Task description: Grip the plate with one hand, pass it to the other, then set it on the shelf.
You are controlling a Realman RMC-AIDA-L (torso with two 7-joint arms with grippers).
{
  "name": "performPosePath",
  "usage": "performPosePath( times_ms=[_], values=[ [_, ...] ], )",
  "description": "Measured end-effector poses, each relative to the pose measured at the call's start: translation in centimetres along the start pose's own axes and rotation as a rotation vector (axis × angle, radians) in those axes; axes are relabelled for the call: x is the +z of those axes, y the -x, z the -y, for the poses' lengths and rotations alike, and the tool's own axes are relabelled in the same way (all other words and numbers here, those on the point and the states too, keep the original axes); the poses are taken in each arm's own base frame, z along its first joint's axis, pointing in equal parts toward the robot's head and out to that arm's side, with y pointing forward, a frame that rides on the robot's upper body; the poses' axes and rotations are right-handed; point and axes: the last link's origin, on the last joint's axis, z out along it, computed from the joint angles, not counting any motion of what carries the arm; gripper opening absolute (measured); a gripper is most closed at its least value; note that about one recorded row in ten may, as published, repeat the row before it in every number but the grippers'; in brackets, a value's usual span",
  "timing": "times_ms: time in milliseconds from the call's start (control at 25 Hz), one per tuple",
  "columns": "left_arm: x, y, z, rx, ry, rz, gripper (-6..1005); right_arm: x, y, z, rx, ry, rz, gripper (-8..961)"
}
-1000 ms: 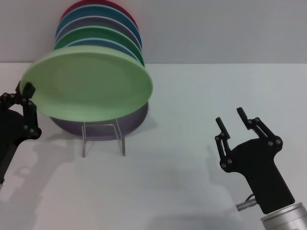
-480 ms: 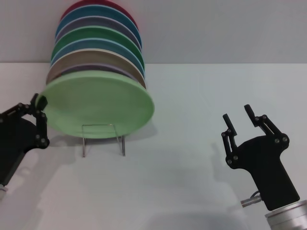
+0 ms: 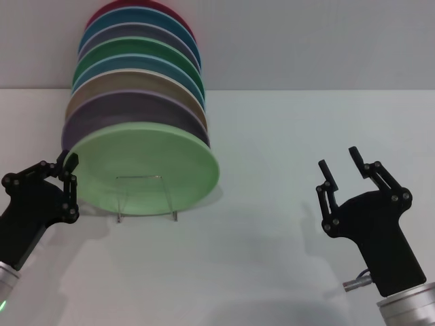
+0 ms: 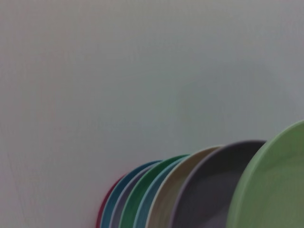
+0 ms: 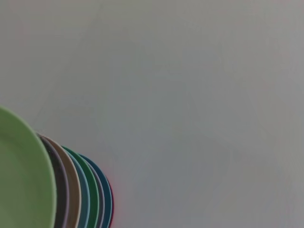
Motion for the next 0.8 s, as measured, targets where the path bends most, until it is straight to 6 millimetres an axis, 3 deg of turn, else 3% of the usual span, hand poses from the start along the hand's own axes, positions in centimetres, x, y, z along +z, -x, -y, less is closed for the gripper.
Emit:
performPosePath(
  times_ms=[480,640,800],
  values=[
    [-1.0,0.1,0.1,-0.001,-0.032,0.007,169,0.5,0.0,0.2,-0.004,-0.007,0.009,375],
    [-2.1,-0.2,0.1,-0.012,-0.057,-0.022,424,1.0,-0.3,0.7,-0.008,-0.027,0.003,375],
    [-4.5,-1.1,-0.4,-0.049,-0.102,-0.080,424,1.8,-1.2,1.6,0.010,-0.064,-0.028,375]
  ],
)
